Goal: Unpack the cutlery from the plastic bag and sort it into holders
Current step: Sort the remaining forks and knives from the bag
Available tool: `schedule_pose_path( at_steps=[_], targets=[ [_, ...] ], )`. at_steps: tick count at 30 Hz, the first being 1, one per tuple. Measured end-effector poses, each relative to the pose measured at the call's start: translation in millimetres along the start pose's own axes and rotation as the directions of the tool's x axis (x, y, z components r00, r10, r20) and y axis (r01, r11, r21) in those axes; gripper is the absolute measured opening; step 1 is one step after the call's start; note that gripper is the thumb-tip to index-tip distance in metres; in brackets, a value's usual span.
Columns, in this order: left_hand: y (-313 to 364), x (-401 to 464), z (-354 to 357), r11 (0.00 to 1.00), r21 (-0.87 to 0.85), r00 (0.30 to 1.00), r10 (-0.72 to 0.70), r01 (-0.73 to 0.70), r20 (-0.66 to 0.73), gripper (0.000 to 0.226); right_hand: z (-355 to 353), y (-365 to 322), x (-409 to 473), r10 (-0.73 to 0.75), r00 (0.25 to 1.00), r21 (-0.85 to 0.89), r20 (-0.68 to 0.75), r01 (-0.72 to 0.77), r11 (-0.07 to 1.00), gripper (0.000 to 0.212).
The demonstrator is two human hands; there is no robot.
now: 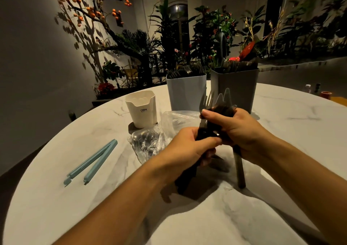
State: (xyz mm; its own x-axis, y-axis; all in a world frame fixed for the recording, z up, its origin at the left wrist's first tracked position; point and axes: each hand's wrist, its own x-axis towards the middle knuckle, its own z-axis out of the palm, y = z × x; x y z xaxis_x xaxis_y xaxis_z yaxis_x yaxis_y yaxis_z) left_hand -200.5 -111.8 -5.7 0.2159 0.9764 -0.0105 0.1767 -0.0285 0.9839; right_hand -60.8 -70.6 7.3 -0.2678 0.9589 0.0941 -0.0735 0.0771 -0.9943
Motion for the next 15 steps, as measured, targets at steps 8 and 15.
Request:
schedule_pose_path(
  at_steps=[8,15],
  targets=[
    [-7,5,-2,0.945,-0.322,0.997,0.045,-0.062,-0.058,0.027,-2,-2,4,0.138,0.99,0.373,0.029,-0.139,0.918,0.038],
    [-12,8,-3,0.911,-0.4,0.974,0.003,-0.097,-0.228,0.032,8,0,2,0.147,0.988,0.14,0.034,-0.151,0.979,0.036]
  ],
)
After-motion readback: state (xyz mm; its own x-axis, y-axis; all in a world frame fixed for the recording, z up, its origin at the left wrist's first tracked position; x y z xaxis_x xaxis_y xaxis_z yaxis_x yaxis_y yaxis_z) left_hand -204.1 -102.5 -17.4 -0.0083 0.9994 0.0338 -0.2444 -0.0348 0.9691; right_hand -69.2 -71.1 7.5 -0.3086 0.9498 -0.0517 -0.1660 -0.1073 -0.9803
